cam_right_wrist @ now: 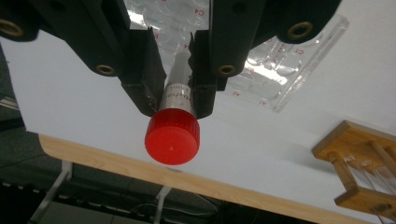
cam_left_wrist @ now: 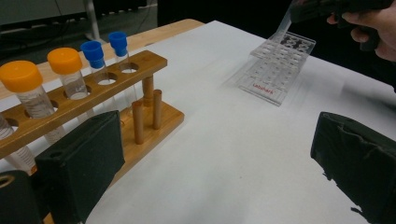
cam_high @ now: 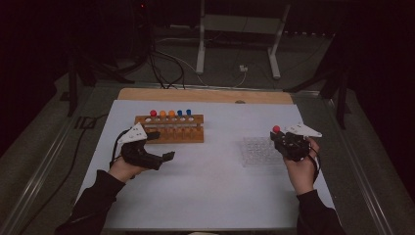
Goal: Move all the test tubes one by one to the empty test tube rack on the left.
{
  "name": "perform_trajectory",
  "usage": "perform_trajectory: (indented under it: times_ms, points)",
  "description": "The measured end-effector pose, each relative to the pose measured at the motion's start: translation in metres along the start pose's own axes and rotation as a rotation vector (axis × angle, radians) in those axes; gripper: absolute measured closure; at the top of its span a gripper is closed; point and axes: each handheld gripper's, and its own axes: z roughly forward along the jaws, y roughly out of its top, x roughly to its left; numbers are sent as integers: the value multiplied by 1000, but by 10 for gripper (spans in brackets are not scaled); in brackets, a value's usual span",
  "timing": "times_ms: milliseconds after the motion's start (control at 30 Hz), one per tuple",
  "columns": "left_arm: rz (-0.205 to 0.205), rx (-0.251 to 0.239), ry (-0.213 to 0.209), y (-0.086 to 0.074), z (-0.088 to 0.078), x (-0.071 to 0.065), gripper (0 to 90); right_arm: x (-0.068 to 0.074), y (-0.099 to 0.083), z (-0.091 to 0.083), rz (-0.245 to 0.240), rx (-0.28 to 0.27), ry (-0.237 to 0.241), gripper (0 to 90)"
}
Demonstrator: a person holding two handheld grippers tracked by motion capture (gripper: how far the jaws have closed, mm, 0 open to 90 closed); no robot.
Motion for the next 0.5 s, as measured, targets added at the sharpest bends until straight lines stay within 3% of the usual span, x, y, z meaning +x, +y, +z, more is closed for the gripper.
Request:
perform_trajectory:
  times_ms: [233,333,500]
  points:
    - [6,9,8,1,0,0,35,5,8,-14,-43,-46,5,746]
    - [8,9,2,2,0,-1,35,12,11,-19,-83,-71,-8,746]
    - [11,9,-8,3,0,-3,35,23,16,-26,-96,-98,35,746]
